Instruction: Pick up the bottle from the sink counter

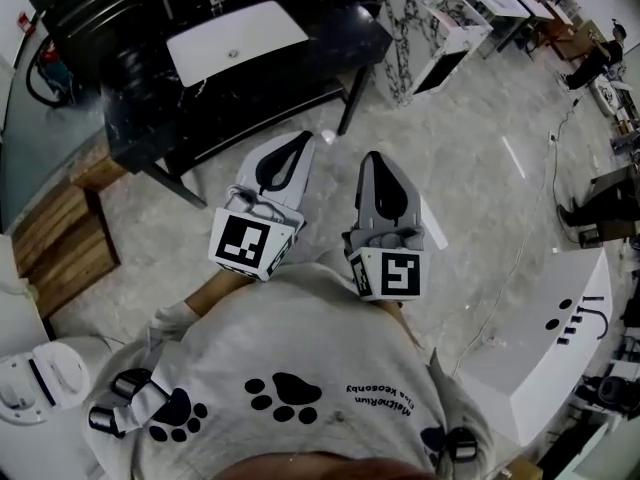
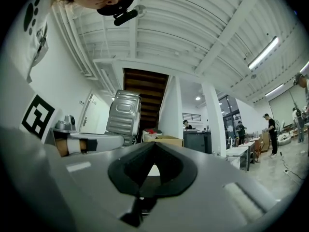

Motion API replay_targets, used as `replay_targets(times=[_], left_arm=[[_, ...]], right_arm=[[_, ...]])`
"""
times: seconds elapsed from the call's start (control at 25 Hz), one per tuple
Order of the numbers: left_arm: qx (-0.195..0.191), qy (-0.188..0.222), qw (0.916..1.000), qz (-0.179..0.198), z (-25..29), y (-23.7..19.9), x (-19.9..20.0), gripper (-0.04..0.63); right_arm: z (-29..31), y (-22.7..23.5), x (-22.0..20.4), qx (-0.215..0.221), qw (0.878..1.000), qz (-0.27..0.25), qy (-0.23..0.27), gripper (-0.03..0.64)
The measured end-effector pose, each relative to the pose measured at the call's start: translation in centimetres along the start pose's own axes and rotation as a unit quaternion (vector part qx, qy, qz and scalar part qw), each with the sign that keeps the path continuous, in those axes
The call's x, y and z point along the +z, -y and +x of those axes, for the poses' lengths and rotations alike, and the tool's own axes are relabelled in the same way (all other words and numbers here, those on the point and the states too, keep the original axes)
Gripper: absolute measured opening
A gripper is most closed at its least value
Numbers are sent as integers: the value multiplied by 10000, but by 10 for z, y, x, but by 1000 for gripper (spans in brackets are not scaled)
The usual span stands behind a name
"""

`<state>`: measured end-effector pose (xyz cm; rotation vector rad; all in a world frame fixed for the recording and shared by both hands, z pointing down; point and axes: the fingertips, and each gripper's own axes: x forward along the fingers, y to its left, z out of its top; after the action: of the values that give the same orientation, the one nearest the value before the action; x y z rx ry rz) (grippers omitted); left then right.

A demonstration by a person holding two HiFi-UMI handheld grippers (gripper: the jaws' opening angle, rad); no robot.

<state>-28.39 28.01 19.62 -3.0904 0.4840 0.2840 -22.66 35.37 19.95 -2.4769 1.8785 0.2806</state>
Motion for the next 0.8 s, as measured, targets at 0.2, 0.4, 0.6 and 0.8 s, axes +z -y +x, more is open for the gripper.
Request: replay_targets(times=[0.2,0.4,0.6,0.8], left_arm=[[53,-124,9999,-76,22,-10,-17,2],[266,-80,9996,-71,60,-29,-25,2],[378,73,9993,33,109,-43,-29,2],[419,183,9990,28,167,-51,-34,2]], right_arm=[[26,12,-14,143,9998,74,-84,2],[67,31,-21,474,9988,80,34,2],[113,63,-30,730,9972,-110,90,2],[155,108,-34,875,9958,-204,186,2]])
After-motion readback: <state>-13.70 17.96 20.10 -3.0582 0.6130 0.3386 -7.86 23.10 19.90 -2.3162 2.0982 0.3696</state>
